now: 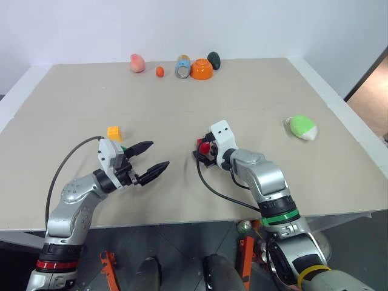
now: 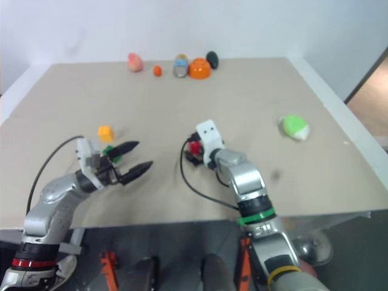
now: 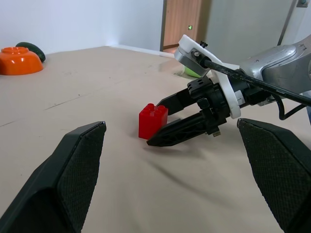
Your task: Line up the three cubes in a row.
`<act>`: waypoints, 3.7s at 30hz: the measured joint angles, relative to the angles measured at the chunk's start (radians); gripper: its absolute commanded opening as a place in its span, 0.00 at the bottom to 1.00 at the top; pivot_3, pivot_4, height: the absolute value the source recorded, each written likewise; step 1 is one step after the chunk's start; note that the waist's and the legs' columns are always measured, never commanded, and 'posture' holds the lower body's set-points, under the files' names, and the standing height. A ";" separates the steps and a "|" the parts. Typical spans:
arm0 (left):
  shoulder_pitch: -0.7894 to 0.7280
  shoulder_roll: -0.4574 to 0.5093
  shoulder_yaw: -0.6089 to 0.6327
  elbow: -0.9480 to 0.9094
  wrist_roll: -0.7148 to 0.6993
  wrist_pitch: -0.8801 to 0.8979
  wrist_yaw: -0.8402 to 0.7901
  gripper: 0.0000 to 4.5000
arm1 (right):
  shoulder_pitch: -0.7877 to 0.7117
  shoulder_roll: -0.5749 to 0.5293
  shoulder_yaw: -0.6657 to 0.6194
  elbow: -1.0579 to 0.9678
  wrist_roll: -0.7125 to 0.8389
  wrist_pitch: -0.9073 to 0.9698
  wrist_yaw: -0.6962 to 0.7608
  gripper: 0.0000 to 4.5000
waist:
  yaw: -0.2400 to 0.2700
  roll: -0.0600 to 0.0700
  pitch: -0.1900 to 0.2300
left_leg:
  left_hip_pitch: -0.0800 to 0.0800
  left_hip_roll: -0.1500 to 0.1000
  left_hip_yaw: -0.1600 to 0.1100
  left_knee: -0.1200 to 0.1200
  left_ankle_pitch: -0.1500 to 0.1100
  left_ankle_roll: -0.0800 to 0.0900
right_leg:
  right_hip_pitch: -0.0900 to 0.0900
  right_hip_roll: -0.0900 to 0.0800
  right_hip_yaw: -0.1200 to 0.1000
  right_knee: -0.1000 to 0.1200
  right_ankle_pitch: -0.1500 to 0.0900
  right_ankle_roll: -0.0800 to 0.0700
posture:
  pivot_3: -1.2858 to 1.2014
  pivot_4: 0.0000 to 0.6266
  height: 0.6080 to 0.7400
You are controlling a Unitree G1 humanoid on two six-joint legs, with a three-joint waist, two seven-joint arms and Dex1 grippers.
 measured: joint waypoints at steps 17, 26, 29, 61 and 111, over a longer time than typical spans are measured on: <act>0.011 0.057 0.030 -0.003 -0.017 0.024 -0.034 1.00 | 0.022 -0.104 0.056 0.006 -0.025 -0.131 0.129 0.27 | 0.000 0.000 0.000 | -0.001 0.000 0.000 -0.001 0.000 0.000 | -0.001 0.000 0.000 0.000 0.000 0.000 | 0.52 0.24 0.99; 0.134 0.185 0.074 -0.099 -0.130 0.171 -0.122 1.00 | 0.024 -0.341 0.092 0.196 0.079 -0.627 0.767 0.27 | -0.006 -0.001 0.001 | 0.000 0.002 0.001 -0.001 0.000 0.000 | -0.001 0.001 0.000 0.000 -0.001 -0.001 | 0.52 0.24 0.99; 0.174 0.213 0.113 -0.137 -0.175 0.202 -0.139 1.00 | -0.088 -0.307 0.122 0.429 0.007 -0.800 0.810 0.27 | -0.014 -0.002 0.002 | 0.000 0.005 0.002 0.000 0.000 0.000 | -0.003 0.003 0.000 0.000 0.002 -0.005 | 0.52 0.24 0.99; 0.342 0.286 0.254 -0.316 -0.260 0.295 -0.089 1.00 | -0.325 -0.180 0.146 0.909 -0.096 -1.133 1.138 0.27 | -0.022 -0.003 0.002 | 0.000 0.008 0.002 -0.003 -0.001 -0.001 | -0.003 0.007 0.001 0.000 0.000 -0.006 | 0.52 0.24 0.99; 0.216 0.013 0.186 0.061 0.130 0.095 0.360 1.00 | -0.026 -0.216 -0.090 -0.096 0.288 -0.381 0.737 0.99 | 0.005 -0.004 0.001 | 0.001 0.011 0.003 0.001 0.001 -0.004 | -0.005 0.012 0.004 0.003 0.006 -0.010 | 0.52 0.24 0.99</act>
